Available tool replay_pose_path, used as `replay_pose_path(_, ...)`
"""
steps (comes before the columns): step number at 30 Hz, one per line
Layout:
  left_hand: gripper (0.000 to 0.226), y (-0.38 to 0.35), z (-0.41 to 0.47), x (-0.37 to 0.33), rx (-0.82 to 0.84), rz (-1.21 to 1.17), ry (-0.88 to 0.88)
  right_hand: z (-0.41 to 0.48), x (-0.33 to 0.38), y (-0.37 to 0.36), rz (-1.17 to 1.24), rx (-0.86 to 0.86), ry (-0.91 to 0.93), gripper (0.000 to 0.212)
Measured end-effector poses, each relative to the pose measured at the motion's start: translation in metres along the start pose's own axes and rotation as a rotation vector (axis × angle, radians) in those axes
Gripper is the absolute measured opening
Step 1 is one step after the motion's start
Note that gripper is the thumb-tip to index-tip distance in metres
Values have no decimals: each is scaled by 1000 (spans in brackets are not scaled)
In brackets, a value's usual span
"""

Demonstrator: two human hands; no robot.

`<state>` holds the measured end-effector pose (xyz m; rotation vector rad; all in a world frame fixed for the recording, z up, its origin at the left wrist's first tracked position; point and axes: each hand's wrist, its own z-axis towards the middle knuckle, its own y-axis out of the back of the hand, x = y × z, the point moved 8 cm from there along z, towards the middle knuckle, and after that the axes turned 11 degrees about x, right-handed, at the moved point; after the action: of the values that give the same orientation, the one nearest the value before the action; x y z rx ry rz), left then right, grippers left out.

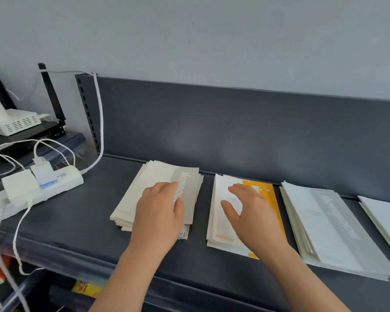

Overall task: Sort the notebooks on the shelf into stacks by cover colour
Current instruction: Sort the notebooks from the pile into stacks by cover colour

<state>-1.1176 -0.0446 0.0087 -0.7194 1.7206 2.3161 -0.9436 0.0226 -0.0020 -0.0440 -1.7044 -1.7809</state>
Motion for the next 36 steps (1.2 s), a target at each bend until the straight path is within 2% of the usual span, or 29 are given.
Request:
replay_pose_path(7, 40, -37, -16, -89, 61, -86, -184, -54, -67, 55, -34, -119, -121, 34)
replay_pose_path(13, 34, -77, -39, -185, 87, -127, -344, -117, -148, 110, -49, -193, -242, 44)
replay_pose_path(24, 35, -182, -107, -378, 219, -214, -459, -253, -316, 218, -96, -261, -410, 38)
replay_pose_path(36, 33, -254, -128, -497, 301, -235, -575, -319, -431, 276, -88, -345, -561, 40)
